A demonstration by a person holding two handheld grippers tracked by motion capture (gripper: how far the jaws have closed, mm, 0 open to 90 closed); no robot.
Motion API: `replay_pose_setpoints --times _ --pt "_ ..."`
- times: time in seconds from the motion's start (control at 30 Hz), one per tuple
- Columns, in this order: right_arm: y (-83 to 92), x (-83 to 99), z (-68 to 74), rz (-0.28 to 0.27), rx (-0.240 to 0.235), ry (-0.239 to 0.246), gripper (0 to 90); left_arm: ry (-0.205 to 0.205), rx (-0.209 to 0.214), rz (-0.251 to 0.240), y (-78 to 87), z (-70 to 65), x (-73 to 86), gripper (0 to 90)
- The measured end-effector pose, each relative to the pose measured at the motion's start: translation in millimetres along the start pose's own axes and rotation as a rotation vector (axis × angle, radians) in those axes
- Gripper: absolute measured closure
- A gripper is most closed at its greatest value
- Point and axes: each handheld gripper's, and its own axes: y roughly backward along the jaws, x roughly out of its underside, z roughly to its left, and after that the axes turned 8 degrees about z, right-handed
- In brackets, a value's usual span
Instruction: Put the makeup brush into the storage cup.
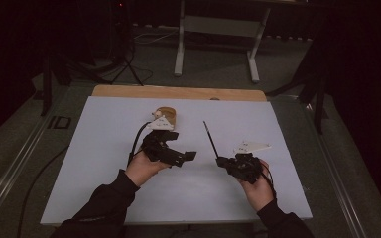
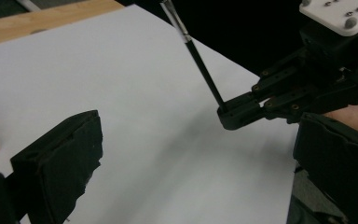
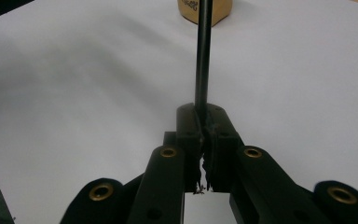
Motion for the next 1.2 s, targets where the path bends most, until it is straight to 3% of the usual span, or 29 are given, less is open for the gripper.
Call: replay_pose_setpoints --times 0.2,0.33,0.57,0.9,0.97,1.2 --pt "0.4 -0.5 0.4 0.002 0.005 0.003 85.7 -0.010 -0.034 0.011 4.7 -9.7 -17.8 1.6" --pt "0.0 -0.4 0.9 0.002 0.007 0.007 85.8 0.000 -0.039 -0.023 7.8 -17.1 -30.9 1.7" --pt "0.2 -0.7 0.9 0.002 0.012 0.007 85.7 -0.004 -0.045 -0.037 4.3 -24.5 -47.6 3.6" --pt "0.9 -0.5 -0.6 0.003 0.015 0.000 85.8 0.132 -0.076 -0.053 -11.1 -18.5 -58.8 8.4" --pt "1.6 -0.4 -0.8 0.001 0.017 -0.002 85.8 0.164 -0.063 -0.061 -14.8 -16.9 -58.5 11.1" --pt "1.9 0.1 -1.4 0.000 0.015 -0.004 85.7 0.195 -0.074 -0.079 -28.5 -11.6 -50.3 25.7"
